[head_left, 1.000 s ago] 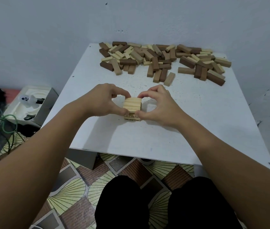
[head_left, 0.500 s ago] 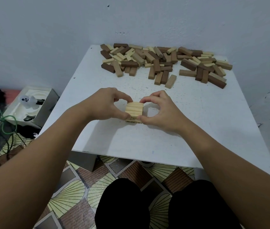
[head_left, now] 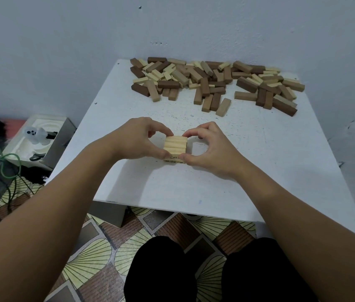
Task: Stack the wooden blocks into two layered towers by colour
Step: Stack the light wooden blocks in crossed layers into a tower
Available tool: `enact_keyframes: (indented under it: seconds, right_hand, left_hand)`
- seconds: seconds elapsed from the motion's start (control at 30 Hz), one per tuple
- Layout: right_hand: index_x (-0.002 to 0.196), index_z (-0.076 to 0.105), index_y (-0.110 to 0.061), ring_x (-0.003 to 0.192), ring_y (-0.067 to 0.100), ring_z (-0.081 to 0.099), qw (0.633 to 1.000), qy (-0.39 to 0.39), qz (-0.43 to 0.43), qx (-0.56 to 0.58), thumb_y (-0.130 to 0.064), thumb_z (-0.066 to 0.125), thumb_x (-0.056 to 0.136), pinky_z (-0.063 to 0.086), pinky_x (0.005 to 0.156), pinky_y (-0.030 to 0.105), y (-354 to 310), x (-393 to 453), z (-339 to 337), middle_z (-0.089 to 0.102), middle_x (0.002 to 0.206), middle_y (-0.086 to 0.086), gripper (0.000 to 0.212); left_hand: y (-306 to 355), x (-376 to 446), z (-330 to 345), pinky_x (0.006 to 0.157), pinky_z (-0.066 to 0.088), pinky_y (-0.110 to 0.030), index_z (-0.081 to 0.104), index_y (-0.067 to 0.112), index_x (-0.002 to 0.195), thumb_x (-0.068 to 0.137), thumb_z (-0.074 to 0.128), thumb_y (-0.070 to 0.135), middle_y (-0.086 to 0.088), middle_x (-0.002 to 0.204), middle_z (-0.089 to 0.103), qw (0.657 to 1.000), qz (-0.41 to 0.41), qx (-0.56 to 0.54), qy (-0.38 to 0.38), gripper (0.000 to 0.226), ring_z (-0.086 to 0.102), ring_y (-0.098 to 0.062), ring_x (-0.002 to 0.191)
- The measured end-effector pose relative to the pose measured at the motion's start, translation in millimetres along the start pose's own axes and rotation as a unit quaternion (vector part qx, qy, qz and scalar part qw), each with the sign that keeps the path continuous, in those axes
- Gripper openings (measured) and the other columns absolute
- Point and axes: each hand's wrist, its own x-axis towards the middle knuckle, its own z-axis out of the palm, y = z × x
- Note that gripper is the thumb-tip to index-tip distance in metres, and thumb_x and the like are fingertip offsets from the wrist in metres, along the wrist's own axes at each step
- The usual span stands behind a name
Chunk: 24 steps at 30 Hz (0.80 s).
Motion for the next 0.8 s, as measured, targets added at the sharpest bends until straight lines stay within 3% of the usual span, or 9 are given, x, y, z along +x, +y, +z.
enact_keyframes:
  seconds: [0.17,0.33,0.47,0.67,0.8]
  right_hand:
    - [0.124,0.063,-0.041,0.124,0.007,0.045,1.000,-0.010,0.004,0.008,-0.043,0.088,0.077,0.043,0.101,0.026,1.4,-0.7,-0.3,0.043,0.122,-0.013,0.054]
    - [0.127,0.061,-0.041,0.126,0.009,0.045,1.000,-0.012,0.003,0.006,-0.042,0.087,0.078,0.043,0.102,0.027,2.5,-0.7,-0.5,0.044,0.124,-0.013,0.056]
    - [0.126,0.062,-0.040,0.125,0.008,0.044,1.000,-0.009,0.004,0.009,-0.041,0.087,0.078,0.042,0.092,0.018,2.4,-0.8,0.1,0.044,0.122,-0.013,0.055]
    - [0.126,0.061,-0.041,0.125,0.009,0.044,1.000,-0.014,0.006,0.006,-0.041,0.088,0.078,0.043,0.089,0.017,1.6,-0.8,-0.5,0.043,0.122,-0.013,0.055]
    - [0.127,0.061,-0.043,0.126,0.008,0.044,1.000,-0.010,0.005,0.012,-0.044,0.088,0.077,0.044,0.102,0.028,2.7,-1.4,0.4,0.043,0.122,-0.015,0.057]
  left_hand:
    - [-4.5,0.7,-0.3,0.064,0.032,-0.027,0.072,0.040,0.119,0.072,0.093,0.040,0.005,0.085,0.044,0.999,-0.008,-0.050,-0.004,0.052,0.041,-0.011,0.074]
    - [-8.5,0.8,1.4,0.064,0.032,-0.030,0.072,0.038,0.121,0.069,0.095,0.040,0.005,0.084,0.048,0.997,-0.013,-0.078,-0.006,0.057,0.041,-0.012,0.073]
    - [-8.8,1.7,1.5,0.064,0.031,-0.031,0.073,0.038,0.118,0.069,0.095,0.039,0.004,0.082,0.046,0.996,-0.013,-0.085,-0.008,0.053,0.040,-0.011,0.070]
    - [-5.9,0.9,-0.3,0.065,0.032,-0.031,0.073,0.037,0.118,0.070,0.094,0.037,0.004,0.083,0.047,0.996,-0.016,-0.086,-0.014,0.052,0.041,-0.012,0.073]
    - [-4.4,-0.5,-1.4,0.065,0.033,-0.030,0.072,0.036,0.122,0.072,0.094,0.035,0.004,0.087,0.049,0.996,-0.022,-0.087,-0.012,0.054,0.042,-0.012,0.076]
